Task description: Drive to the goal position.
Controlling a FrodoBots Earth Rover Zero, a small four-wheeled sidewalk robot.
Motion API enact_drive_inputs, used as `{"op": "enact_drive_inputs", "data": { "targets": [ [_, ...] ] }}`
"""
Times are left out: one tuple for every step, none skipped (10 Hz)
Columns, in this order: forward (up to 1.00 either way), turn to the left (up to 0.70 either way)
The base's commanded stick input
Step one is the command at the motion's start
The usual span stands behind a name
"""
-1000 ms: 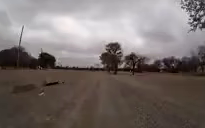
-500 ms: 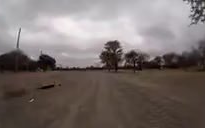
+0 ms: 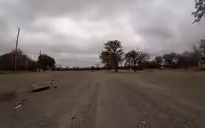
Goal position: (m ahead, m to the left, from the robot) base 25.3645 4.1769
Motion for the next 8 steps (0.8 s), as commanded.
{"op": "enact_drive_inputs", "data": {
  "targets": [
    [0.70, -0.01],
    [0.70, -0.01],
    [0.70, -0.01],
    [0.70, -0.01],
    [0.70, -0.01],
    [0.70, -0.01],
    [0.70, -0.01],
    [0.70, -0.01]
  ]
}}
